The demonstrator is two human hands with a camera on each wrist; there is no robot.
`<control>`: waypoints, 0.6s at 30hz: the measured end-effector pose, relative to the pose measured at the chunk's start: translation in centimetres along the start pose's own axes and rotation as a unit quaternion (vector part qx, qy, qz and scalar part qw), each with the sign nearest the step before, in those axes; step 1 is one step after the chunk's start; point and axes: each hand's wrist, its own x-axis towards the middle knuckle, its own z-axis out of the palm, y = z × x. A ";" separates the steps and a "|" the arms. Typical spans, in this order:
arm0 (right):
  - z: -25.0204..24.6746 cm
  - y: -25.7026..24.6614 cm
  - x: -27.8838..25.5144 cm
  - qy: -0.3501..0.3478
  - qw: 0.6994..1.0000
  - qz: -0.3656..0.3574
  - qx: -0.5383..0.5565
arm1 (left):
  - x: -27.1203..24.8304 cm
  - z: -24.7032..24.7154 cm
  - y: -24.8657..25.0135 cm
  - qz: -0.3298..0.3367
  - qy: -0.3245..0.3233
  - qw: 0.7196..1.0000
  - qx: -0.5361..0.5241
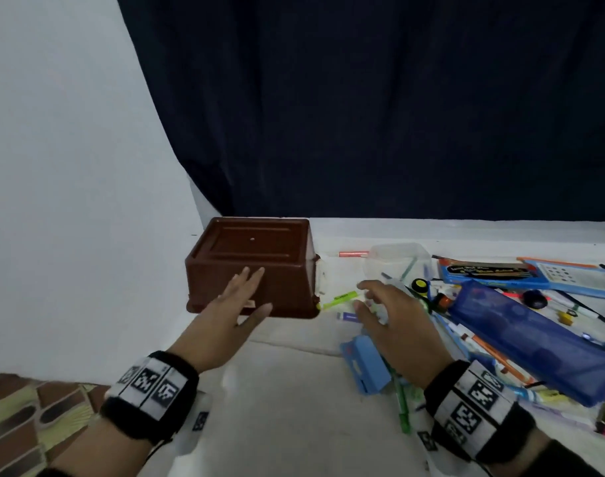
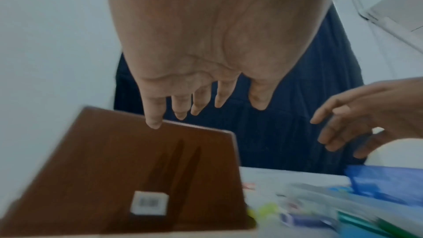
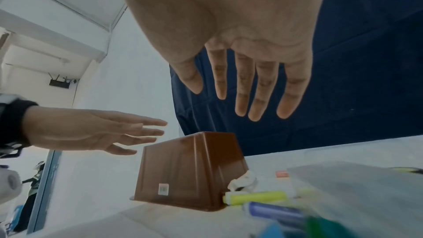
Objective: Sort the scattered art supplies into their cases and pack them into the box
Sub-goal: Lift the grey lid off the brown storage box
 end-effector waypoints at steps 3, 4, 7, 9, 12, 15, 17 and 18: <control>3.0 -2.4 3.9 -0.003 1.000 0.000 0.011 | 0.8 -4.6 -4.0 -0.035 0.072 0.997 -0.023; 4.1 -3.1 5.3 -0.014 1.000 0.010 0.014 | 1.2 -5.8 -5.1 -0.047 0.087 0.995 -0.030; 7.2 -4.1 8.7 -0.058 0.995 0.075 0.020 | 3.1 -7.5 -8.2 -0.113 0.065 0.989 -0.065; 9.1 -3.8 10.2 -0.082 0.990 0.113 -0.006 | 4.8 -7.6 -9.7 -0.148 0.026 0.982 -0.112; 11.3 -3.2 11.5 -0.083 0.982 0.170 0.005 | 6.5 -7.2 -10.9 -0.151 0.008 0.952 -0.266; 12.1 -3.2 11.9 -0.052 0.979 0.192 0.047 | 6.3 -7.2 -10.3 -0.137 0.014 0.921 -0.365; 11.9 -3.5 11.7 -0.042 0.978 0.193 0.068 | 5.9 -7.3 -10.3 -0.130 0.003 0.911 -0.392; 11.5 -3.6 11.4 -0.041 0.978 0.191 0.079 | 5.6 -7.4 -10.4 -0.135 -0.006 0.908 -0.397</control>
